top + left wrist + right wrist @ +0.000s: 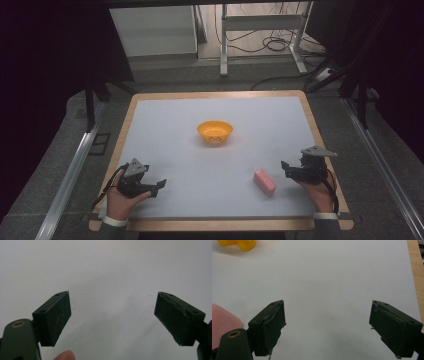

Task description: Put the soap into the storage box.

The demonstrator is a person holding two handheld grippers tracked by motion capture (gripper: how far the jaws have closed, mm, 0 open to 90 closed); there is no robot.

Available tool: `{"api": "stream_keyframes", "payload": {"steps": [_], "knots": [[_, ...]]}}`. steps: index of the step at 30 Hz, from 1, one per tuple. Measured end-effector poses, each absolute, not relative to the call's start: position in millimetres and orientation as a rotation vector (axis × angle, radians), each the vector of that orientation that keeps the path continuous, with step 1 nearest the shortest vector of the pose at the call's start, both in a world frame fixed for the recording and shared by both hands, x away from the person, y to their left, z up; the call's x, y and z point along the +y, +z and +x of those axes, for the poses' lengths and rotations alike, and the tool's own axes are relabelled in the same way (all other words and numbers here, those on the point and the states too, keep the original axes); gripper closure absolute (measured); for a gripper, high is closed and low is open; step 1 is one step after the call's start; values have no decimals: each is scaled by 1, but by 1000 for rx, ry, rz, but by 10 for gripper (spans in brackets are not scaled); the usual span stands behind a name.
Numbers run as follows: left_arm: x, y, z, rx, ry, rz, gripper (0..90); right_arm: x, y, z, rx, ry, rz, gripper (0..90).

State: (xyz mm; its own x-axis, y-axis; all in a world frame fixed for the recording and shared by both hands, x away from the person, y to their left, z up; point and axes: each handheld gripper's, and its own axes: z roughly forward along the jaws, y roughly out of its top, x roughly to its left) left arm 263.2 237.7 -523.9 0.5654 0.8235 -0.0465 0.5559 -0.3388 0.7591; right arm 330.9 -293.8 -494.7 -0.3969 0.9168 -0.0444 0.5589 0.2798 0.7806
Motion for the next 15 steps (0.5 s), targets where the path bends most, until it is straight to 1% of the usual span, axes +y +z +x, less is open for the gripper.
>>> {"api": "stream_keyframes", "payload": {"steps": [15], "knots": [[237,-524,264,1097,447,2047,143,-294,-497,329,2118,917,1297,139]]}}
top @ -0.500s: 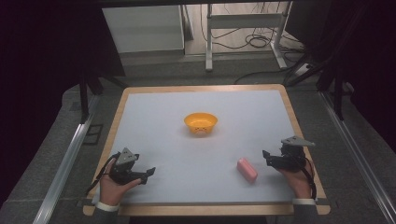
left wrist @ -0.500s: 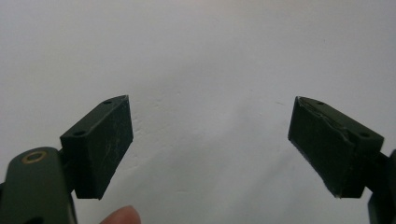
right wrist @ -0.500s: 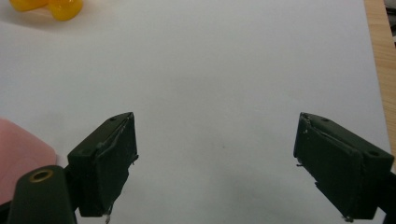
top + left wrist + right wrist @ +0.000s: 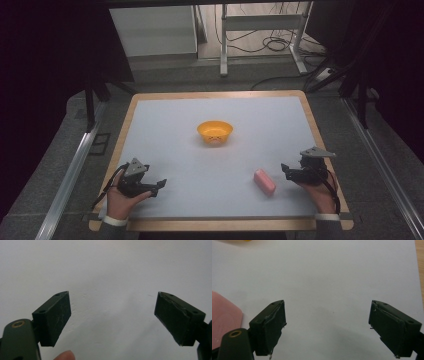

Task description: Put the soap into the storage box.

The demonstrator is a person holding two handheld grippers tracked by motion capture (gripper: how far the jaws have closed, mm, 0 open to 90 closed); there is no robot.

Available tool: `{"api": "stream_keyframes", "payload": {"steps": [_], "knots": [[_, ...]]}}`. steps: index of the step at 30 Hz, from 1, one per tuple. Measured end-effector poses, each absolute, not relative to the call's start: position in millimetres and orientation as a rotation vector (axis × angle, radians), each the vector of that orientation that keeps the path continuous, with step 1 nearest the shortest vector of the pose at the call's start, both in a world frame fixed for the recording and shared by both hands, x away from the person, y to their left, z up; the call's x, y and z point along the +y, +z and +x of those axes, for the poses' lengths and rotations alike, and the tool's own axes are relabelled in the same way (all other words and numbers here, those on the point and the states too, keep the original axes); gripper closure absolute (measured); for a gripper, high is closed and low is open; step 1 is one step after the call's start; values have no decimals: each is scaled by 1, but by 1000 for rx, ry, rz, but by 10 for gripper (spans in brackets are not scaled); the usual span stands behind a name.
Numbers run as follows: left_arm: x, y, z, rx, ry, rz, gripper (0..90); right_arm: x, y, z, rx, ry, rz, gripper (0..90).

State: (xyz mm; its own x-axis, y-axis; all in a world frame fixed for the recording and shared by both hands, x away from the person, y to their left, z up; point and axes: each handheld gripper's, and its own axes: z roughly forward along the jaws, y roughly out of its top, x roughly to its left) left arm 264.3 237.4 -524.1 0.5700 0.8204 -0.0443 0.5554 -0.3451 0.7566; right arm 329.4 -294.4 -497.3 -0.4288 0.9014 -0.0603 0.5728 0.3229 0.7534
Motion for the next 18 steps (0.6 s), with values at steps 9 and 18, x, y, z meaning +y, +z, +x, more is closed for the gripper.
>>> {"api": "stream_keyframes", "payload": {"steps": [9,18], "knots": [[236,-525,265,1096,447,2051,142,-295,-496,328,2125,920,1283,141],[237,-525,265,1096,449,2053,142,-299,-488,325,2092,967,1267,152]]}}
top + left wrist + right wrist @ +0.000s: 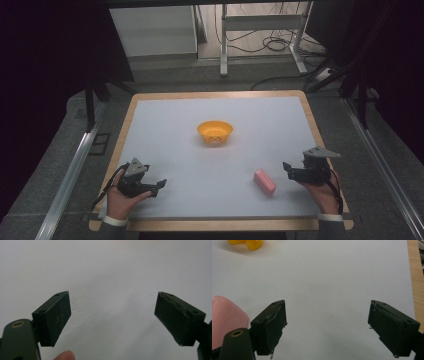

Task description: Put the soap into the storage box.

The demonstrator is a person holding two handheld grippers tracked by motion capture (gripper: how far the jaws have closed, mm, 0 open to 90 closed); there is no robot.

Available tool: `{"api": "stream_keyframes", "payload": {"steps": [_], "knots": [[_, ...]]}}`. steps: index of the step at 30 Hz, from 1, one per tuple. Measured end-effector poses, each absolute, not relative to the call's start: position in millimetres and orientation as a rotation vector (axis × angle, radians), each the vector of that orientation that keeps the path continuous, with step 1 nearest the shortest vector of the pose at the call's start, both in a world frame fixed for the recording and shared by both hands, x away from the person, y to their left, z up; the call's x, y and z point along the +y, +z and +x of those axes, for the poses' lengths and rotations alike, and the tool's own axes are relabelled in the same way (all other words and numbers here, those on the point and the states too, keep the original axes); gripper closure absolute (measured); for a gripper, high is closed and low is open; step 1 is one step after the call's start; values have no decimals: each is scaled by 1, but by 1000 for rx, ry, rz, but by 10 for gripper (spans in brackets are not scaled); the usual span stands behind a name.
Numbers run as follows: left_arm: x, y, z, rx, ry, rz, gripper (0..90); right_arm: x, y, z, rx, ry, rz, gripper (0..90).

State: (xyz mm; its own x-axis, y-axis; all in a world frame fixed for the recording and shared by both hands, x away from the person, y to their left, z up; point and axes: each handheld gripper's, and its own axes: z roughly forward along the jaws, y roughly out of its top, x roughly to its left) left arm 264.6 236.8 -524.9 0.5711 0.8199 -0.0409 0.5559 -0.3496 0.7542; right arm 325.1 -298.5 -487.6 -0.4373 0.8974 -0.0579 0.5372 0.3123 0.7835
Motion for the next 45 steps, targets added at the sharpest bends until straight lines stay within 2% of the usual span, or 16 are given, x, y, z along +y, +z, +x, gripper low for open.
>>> {"api": "stream_keyframes", "payload": {"steps": [16,45], "knots": [[237,-525,264,1099,453,2055,142,-300,-468,315,2074,1033,1264,196],[236,-525,264,1093,437,2050,142,-275,-445,300,2175,1048,1141,238]]}}
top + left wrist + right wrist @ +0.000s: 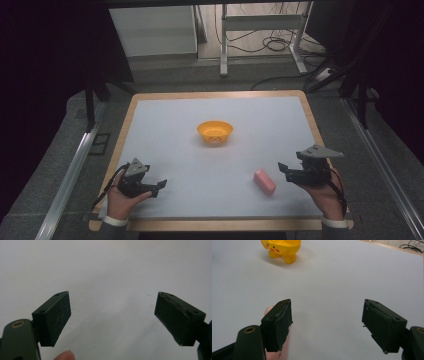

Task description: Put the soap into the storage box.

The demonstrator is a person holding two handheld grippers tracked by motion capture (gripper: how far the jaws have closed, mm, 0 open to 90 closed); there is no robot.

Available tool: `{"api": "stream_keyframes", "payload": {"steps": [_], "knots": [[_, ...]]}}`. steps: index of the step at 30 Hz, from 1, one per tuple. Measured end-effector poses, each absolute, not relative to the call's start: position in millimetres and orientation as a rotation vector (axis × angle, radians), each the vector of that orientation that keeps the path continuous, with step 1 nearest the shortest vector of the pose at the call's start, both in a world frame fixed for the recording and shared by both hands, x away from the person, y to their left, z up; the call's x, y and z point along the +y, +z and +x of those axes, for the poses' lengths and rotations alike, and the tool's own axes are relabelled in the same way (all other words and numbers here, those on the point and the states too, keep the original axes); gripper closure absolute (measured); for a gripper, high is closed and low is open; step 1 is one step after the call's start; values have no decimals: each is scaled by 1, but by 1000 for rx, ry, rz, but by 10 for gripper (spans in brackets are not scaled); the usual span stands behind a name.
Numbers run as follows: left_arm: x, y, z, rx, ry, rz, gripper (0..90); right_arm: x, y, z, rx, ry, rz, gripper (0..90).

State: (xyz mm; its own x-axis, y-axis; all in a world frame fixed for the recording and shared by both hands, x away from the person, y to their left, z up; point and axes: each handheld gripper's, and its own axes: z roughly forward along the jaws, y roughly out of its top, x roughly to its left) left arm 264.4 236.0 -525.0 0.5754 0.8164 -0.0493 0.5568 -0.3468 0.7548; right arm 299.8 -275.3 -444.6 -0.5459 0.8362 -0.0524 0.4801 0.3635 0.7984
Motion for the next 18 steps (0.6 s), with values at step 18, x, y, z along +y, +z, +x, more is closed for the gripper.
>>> {"api": "stream_keyframes", "payload": {"steps": [18], "knots": [[234,-526,265,1090,432,2062,142,-253,-446,298,2294,1037,1100,254]]}}
